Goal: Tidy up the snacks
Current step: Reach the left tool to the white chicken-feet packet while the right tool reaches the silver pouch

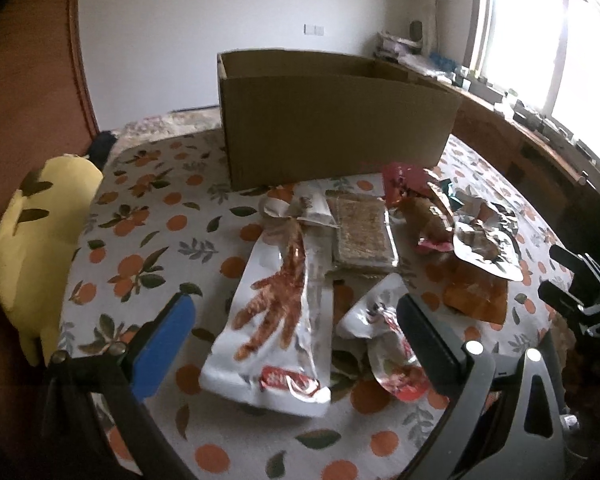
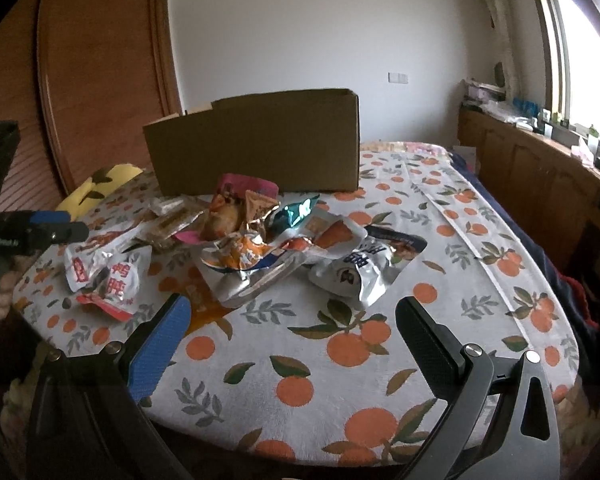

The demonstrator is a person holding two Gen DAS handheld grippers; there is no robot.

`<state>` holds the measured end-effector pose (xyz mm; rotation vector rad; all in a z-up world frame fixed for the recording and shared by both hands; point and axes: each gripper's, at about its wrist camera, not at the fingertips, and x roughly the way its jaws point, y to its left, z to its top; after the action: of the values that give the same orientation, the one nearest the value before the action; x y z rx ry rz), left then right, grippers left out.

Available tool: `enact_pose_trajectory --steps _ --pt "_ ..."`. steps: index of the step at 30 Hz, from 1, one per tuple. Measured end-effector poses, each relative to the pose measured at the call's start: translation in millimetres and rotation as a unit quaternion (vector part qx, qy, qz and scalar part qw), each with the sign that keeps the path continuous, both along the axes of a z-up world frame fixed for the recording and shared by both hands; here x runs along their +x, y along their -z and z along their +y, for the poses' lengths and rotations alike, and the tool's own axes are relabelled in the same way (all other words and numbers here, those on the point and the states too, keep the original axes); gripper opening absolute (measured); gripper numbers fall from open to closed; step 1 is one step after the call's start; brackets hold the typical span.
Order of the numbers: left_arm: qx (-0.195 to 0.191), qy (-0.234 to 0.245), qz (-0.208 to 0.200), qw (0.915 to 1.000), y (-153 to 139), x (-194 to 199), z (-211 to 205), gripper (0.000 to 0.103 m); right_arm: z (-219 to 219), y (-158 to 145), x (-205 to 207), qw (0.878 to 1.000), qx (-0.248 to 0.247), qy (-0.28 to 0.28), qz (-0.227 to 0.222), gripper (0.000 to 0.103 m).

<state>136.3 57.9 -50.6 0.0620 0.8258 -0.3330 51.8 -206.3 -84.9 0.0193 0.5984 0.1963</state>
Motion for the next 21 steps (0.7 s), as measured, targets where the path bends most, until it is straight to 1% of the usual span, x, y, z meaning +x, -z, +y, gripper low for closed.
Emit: enact_pose_trajectory --steps 2,6,10,13,18,21 --pt "0.005 0.003 0.008 1.0 2.6 9.0 0.4 0.101 -0.1 2.3 2.4 1.0 -0.001 0.0 0.003 0.103" --pt "0.006 0.011 0.042 0.999 11.6 26.7 2.4 0.098 -1.1 4.9 7.1 1.0 -0.003 0.0 0.007 0.103" --pt "0.029 0.022 0.066 0.9972 21.9 35.9 -0.3 0.096 -2.3 6.6 11.4 1.0 -0.005 -0.001 0.01 0.103" --pt "0.03 0.036 0.086 0.9952 29.3 39.8 -4.5 0.096 -3.0 8.4 15.4 1.0 -0.005 -0.002 0.013 0.103" --pt "0.037 0.043 0.103 0.993 39.4 47.7 -9.7 0.096 -2.3 12.3 22.3 1.0 -0.006 -0.003 0.02 0.103" --pt "0.034 0.037 0.103 0.9934 39.7 52.2 -8.6 0.094 -1.6 10.6 22.8 1.0 -0.008 -0.008 0.018 0.103"
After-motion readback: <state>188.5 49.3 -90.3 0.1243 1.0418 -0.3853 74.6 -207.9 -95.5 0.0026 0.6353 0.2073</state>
